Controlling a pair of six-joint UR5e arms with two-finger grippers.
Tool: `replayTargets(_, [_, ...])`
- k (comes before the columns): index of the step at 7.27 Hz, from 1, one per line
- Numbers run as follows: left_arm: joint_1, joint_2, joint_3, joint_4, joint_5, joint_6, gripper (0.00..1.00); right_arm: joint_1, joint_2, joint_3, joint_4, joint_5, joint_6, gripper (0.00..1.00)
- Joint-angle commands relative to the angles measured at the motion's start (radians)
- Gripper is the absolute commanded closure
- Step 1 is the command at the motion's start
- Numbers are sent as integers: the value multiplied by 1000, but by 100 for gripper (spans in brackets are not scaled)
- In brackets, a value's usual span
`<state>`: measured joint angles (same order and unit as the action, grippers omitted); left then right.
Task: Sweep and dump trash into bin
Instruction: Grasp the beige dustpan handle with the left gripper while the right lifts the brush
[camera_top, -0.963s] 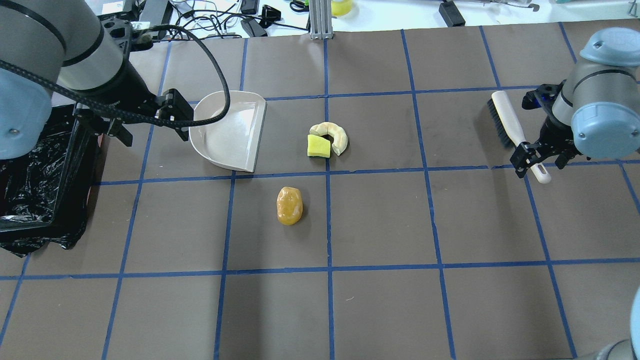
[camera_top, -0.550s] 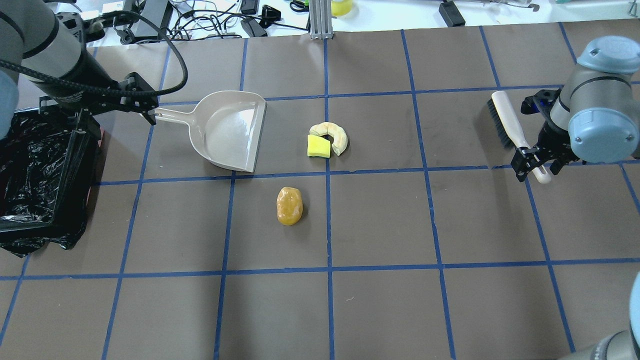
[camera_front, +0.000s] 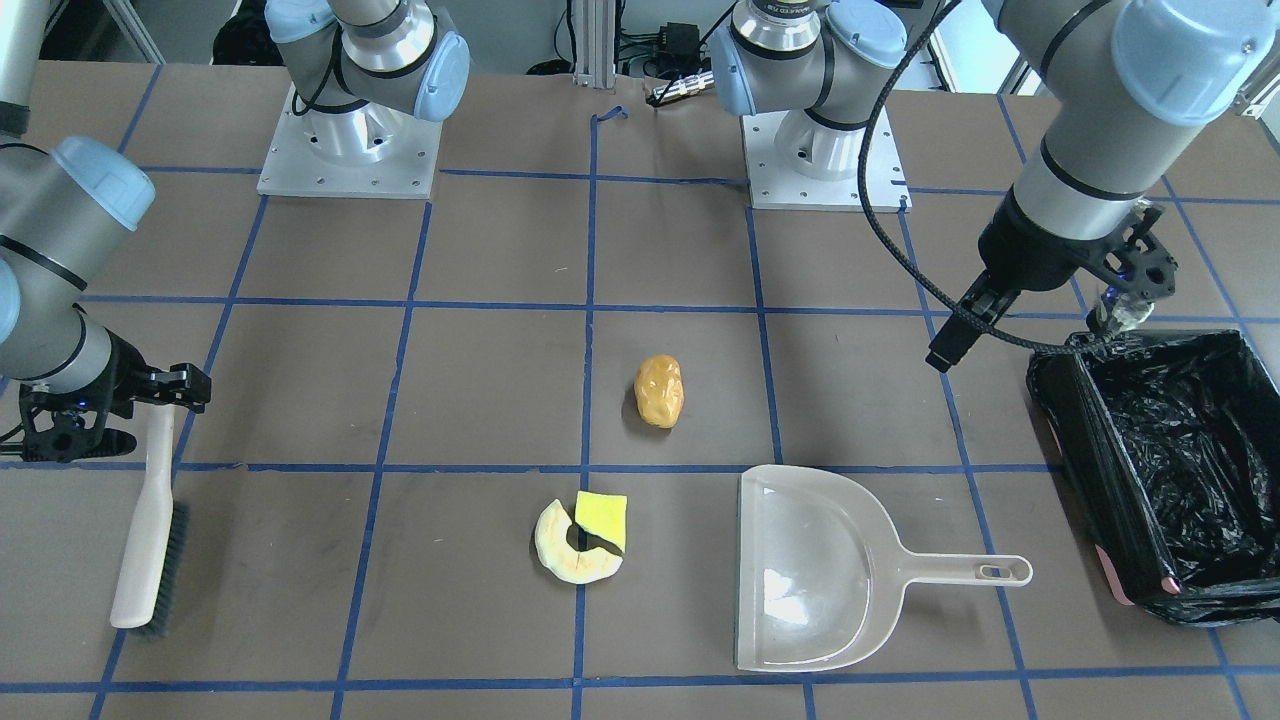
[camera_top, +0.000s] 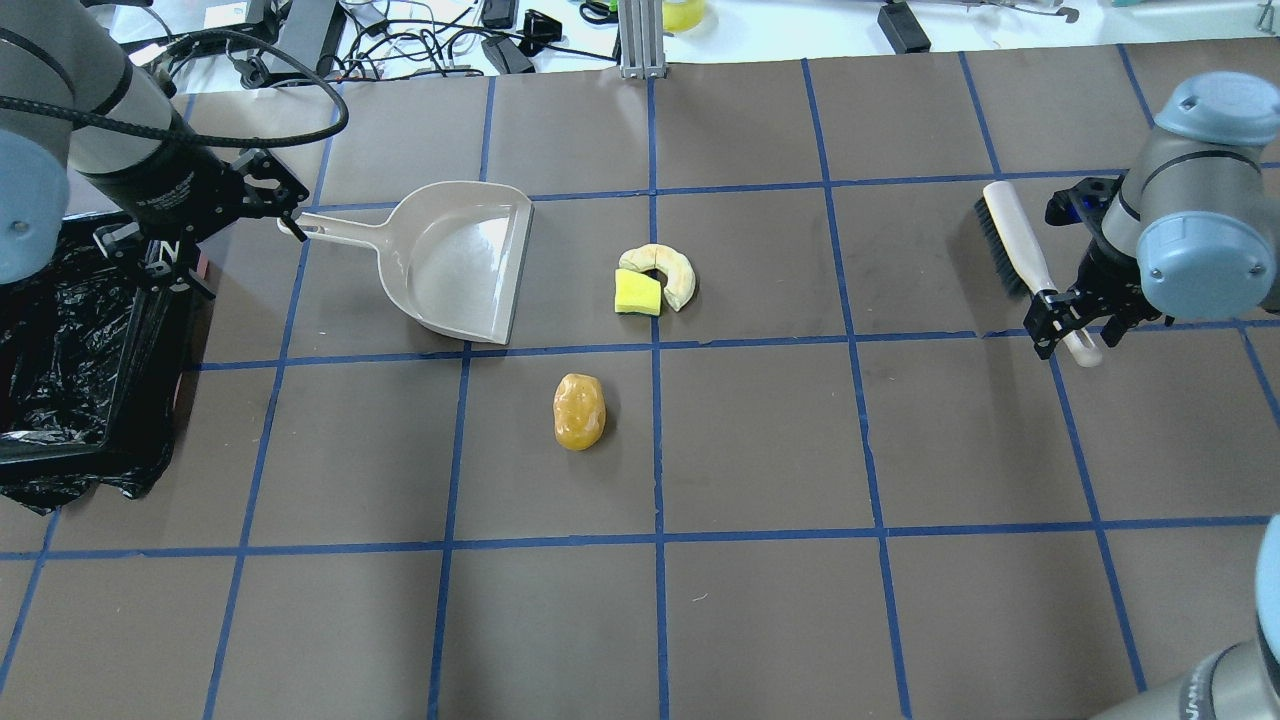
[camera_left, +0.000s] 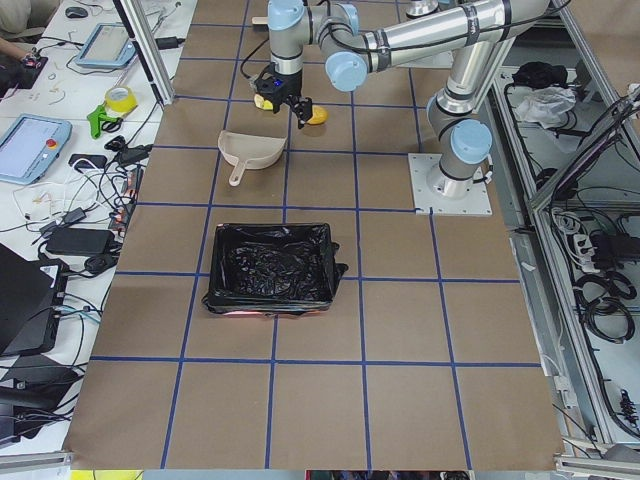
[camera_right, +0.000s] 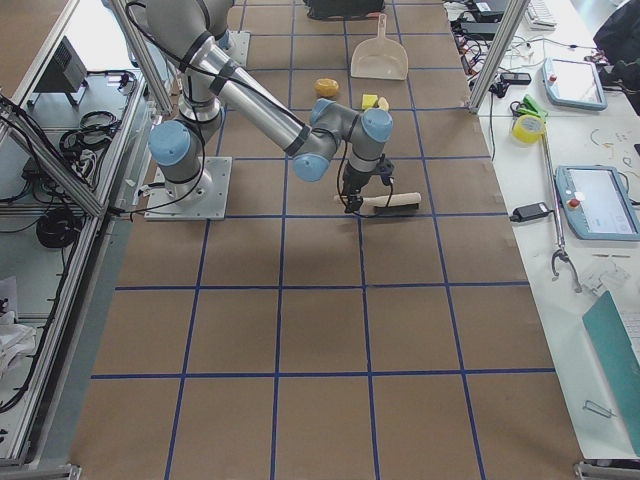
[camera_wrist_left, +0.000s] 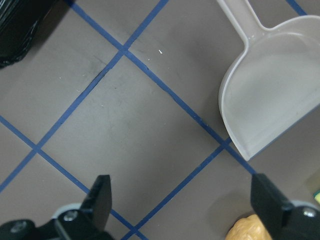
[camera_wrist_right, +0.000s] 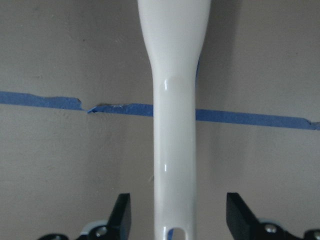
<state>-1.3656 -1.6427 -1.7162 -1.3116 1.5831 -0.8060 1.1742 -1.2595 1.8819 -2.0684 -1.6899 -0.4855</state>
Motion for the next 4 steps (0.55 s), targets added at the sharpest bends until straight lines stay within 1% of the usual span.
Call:
replayTargets(1, [0, -63, 1, 83, 6, -180, 0, -5, 0, -3, 5, 18, 8, 68])
replayTargets(2, [0, -98, 3, 144, 11, -226, 3, -8, -1, -4, 5, 35, 8, 76])
replayTargets(3, [-1, -127, 3, 169, 9, -261, 5, -8, -6, -6, 5, 36, 8, 85])
replayTargets(4, [-1, -159, 4, 277, 3, -257, 5, -8, -12, -7, 7, 36, 10, 88])
